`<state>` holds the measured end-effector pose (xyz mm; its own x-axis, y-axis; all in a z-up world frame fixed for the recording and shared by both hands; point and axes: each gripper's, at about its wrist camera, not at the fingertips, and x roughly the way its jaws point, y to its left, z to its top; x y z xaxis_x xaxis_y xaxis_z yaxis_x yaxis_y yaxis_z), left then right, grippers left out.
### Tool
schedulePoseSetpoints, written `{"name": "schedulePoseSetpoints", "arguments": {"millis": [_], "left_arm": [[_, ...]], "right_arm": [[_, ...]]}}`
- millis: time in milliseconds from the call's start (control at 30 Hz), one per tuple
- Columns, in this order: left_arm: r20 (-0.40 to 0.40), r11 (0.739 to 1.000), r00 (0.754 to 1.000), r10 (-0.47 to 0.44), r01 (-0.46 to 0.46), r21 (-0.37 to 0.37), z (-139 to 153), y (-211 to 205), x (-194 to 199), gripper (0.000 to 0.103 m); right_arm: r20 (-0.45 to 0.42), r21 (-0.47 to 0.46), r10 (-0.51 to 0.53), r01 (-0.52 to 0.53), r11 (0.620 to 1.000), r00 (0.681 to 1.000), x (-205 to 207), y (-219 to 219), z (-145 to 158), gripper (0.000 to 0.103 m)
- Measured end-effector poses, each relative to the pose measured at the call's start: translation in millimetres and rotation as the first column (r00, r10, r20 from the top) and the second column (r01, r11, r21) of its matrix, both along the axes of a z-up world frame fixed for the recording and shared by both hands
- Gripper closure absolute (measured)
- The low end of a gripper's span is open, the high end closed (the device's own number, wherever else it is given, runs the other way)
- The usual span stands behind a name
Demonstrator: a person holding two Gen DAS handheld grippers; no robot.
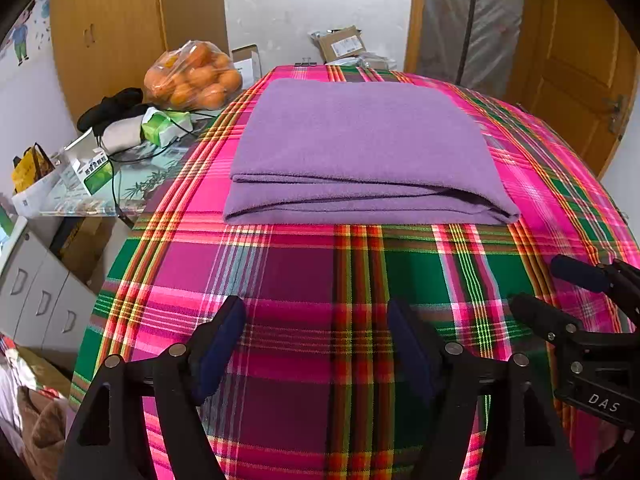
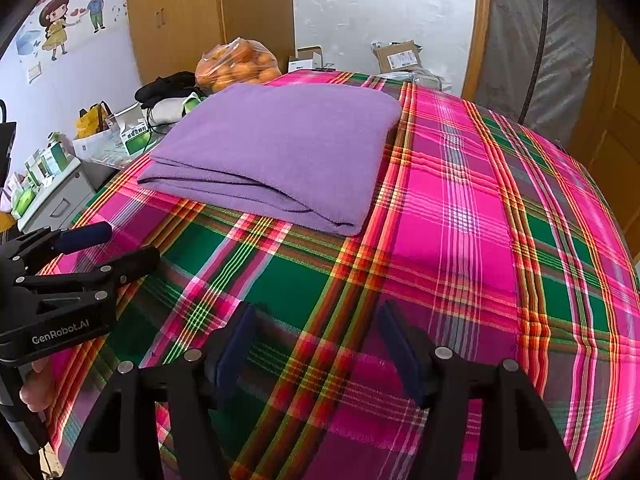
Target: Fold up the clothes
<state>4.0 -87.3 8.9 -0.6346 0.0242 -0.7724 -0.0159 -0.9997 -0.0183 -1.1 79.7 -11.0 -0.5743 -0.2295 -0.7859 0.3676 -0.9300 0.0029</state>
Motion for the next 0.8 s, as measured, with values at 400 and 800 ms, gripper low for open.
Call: {"name": "schedulePoseSetpoints", "arguments": {"millis": [400, 800], "left_arm": [[0.001, 1.000, 1.000, 0.012, -0.012, 0.001, 0.4, 0.1, -3.1, 0.028], [0.001, 1.000, 1.000, 0.014, -0.014, 0.008, 0.4, -2.1, -4.2, 0.028]], "right_arm": [[0.001, -0.003, -0.004, 0.004, 1.000, 1.000, -1.2, -0.6, 0.2, 0.038], [0.001, -0.004, -0.004, 0.004, 1.000, 1.000, -1.1, -0.4, -0.3, 0.037]]}}
